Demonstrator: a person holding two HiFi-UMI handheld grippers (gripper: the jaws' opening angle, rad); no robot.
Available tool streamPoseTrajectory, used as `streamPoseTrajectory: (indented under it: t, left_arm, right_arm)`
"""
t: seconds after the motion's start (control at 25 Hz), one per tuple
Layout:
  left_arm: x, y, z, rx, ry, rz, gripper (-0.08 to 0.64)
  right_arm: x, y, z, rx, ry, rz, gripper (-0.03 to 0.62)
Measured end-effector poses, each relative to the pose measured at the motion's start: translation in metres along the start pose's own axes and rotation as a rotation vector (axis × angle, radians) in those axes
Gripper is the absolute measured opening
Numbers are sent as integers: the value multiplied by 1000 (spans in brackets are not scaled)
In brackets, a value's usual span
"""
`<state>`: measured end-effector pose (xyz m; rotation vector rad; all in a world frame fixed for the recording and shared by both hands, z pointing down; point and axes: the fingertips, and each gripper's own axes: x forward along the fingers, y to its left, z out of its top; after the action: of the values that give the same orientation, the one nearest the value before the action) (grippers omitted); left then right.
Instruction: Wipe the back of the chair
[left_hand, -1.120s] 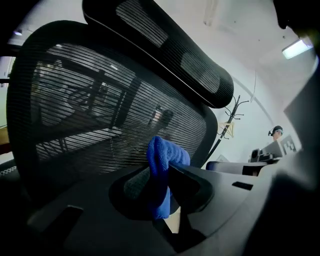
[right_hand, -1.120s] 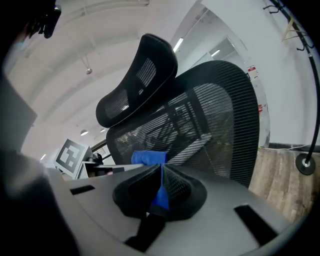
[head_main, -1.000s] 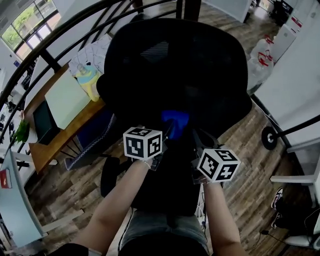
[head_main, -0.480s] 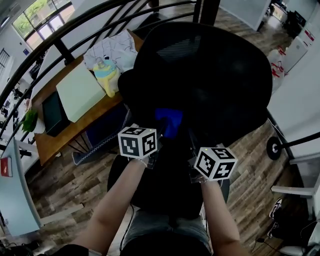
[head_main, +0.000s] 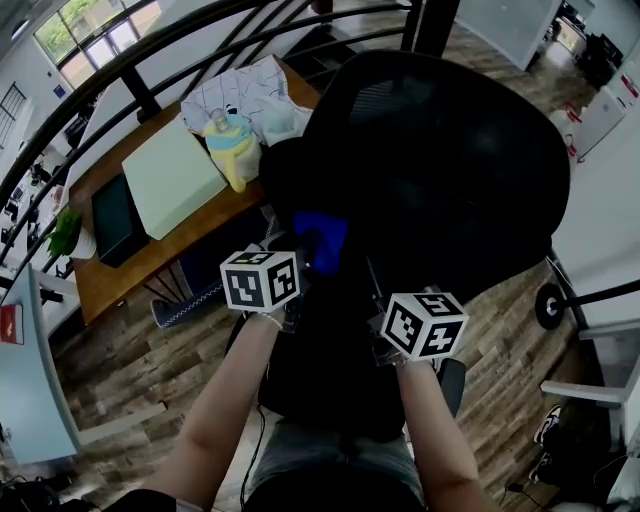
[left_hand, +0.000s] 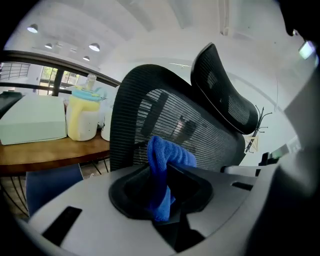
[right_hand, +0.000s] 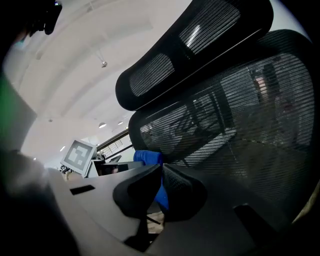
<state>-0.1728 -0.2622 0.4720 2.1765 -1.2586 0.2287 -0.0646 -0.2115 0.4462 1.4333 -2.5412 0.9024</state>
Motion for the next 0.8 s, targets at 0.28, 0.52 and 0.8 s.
streamPoseTrajectory:
  t: [0.28, 0.52, 0.8]
  left_arm:
    - [-14, 30, 5, -45, -32, 57, 95]
    - [-28, 41, 2, -60, -49, 99, 95]
    - [-37, 30, -6, -42, -39, 83, 95]
  right_arm:
    - [9, 10, -2, -9, 13, 6, 31]
    - [5, 12, -7, -13, 20, 6, 31]
    - [-18, 0, -18, -13, 25, -18, 31]
